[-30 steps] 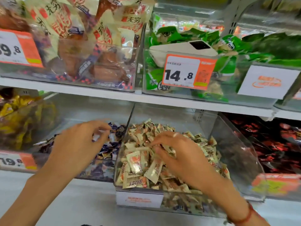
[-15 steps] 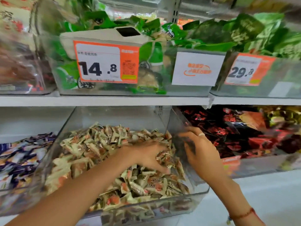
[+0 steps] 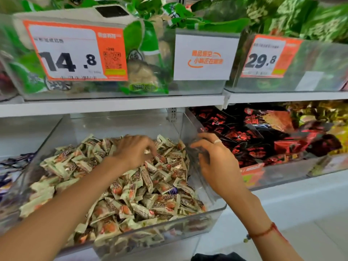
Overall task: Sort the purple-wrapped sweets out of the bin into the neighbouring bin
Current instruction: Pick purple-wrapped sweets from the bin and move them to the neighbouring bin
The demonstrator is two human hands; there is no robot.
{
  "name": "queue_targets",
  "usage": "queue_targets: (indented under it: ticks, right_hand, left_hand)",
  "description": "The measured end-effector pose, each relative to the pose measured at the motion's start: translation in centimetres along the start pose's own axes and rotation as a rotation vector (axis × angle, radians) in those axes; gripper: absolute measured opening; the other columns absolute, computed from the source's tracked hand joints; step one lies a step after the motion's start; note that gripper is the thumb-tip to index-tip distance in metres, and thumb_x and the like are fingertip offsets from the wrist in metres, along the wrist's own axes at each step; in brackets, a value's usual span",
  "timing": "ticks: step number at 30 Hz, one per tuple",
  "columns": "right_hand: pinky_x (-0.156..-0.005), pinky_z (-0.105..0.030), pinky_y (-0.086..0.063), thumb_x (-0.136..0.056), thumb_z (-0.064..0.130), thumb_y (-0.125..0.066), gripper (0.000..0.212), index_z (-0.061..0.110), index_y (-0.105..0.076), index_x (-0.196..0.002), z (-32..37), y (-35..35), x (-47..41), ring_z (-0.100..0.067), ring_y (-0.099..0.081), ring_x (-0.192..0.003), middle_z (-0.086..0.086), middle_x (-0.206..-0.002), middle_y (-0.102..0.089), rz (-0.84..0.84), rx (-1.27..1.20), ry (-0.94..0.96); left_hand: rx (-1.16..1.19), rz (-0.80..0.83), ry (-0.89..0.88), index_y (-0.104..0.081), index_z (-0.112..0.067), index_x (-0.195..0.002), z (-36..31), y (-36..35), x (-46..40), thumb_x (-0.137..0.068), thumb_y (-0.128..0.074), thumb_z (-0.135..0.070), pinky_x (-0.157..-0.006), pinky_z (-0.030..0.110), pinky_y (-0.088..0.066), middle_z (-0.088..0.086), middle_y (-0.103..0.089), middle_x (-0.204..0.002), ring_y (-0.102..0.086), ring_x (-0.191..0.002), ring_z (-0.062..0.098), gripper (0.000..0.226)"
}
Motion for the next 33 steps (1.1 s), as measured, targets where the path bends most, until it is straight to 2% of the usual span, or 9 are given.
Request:
queue_targets:
  ticks: [4,7,10,14,17,21,25,29,33]
  right_hand:
    - [-0.053,-0.027,-0.038,-0.088,0.0,-0.055,0.028,0.019,-0.069,-0.101,0.0,0.0,0.0,-0.024,-0.062,-0.075,0.003,-0.133,-0.052,-0.011,-0.007,-0.01]
    - [-0.054,-0.026,-0.039,-0.088,0.0,-0.055,0.027,0.019,-0.069,-0.101,0.1,0.0,0.1,-0.022,-0.062,-0.076,0.004,-0.133,-0.053,-0.016,-0.009,-0.01]
    - [-0.054,-0.028,-0.042,-0.087,-0.001,-0.056,0.026,0.018,-0.069,-0.1,0.2,0.1,0.1,-0.024,-0.064,-0.08,0.003,-0.132,-0.054,-0.035,0.012,0.002]
    - [-0.054,-0.031,-0.047,-0.087,0.001,-0.057,0.023,0.016,-0.069,-0.099,0.6,0.3,0.3,-0.028,-0.066,-0.084,0.0,-0.131,-0.057,-0.044,0.058,0.04]
    - [-0.054,-0.028,-0.042,-0.089,0.007,-0.059,0.017,0.016,-0.07,-0.099,0.6,0.3,0.3,-0.029,-0.066,-0.082,-0.002,-0.13,-0.058,-0.028,0.107,0.054]
    - [-0.077,-0.037,-0.046,-0.087,0.013,-0.061,0.012,0.016,-0.072,-0.093,0.7,0.4,0.4,-0.03,-0.064,-0.087,-0.004,-0.11,-0.067,-0.116,0.167,0.126]
    - [-0.107,-0.038,-0.029,-0.093,0.047,-0.044,0.035,0.026,-0.073,-0.094,1.8,1.4,0.6,-0.014,-0.06,-0.095,0.011,-0.092,-0.069,-0.195,0.044,0.076]
    - [-0.081,-0.027,-0.05,-0.094,0.048,-0.05,0.034,0.024,-0.073,-0.101,3.7,1.7,0.6,0.0,-0.063,-0.088,0.016,-0.092,-0.069,-0.144,-0.42,0.01]
    - [-0.057,-0.01,-0.04,-0.096,0.021,-0.056,0.016,0.017,-0.071,-0.1,3.2,1.8,0.5,0.001,-0.06,-0.07,0.012,-0.086,-0.069,-0.229,-0.542,-0.038]
  left_hand:
    - [-0.11,-0.037,0.042,-0.061,-0.036,-0.112,1.0,1.5,1.0,-0.084,-0.067,-0.038,-0.105,0.036,-0.033,-0.011,-0.054,-0.132,-0.047,-0.122,0.015,0.028]
    - [0.073,-0.007,-0.085,-0.061,-0.038,-0.111,-1.4,2.4,2.4,-0.085,-0.065,-0.037,-0.102,0.031,-0.033,-0.017,-0.056,-0.119,-0.048,-0.116,0.008,0.027]
    - [0.17,0.222,-0.201,-0.065,-0.032,-0.108,-5.1,1.2,3.7,-0.085,-0.062,-0.045,-0.096,0.03,-0.04,-0.022,-0.058,-0.097,-0.054,-0.096,0.003,0.026]
    - [-0.191,0.392,-0.185,-0.059,-0.022,-0.119,-6.8,-2.1,3.5,-0.09,-0.054,-0.052,-0.084,0.036,-0.043,0.001,-0.063,-0.108,-0.058,-0.099,0.022,0.043]
    - [-0.174,0.38,-0.132,-0.06,-0.022,-0.12,-7.0,-2.0,3.2,-0.09,-0.058,-0.043,-0.092,0.037,-0.041,0.001,-0.061,-0.117,-0.056,-0.108,0.023,0.036]
    - [0.102,0.214,-0.077,-0.067,-0.031,-0.099,-6.0,0.1,4.1,-0.086,-0.065,-0.038,-0.095,0.034,-0.044,-0.014,-0.065,-0.102,-0.06,-0.096,0.01,0.016]
    - [0.784,0.001,0.082,-0.069,-0.029,-0.091,-5.0,2.9,5.4,-0.084,-0.068,-0.032,-0.071,0.011,-0.049,-0.016,-0.069,-0.086,-0.065,-0.08,-0.001,0.008]
    - [1.366,0.024,0.19,-0.069,-0.014,-0.109,-6.8,3.8,6.2,-0.088,-0.065,-0.023,-0.076,0.019,-0.055,0.001,-0.073,-0.098,-0.07,-0.09,0.008,0.023]
    - [1.498,0.012,0.155,-0.066,-0.015,-0.114,-8.0,3.5,5.4,-0.09,-0.062,-0.017,-0.083,0.021,-0.055,0.0,-0.073,-0.104,-0.068,-0.096,0.009,0.025]
Point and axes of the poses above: each hand's wrist, its own x-axis away from the middle knuckle, its own y-axis out of the back of the hand, z = x × y, the point moved 3 cm from there along -x, towards the middle knuckle
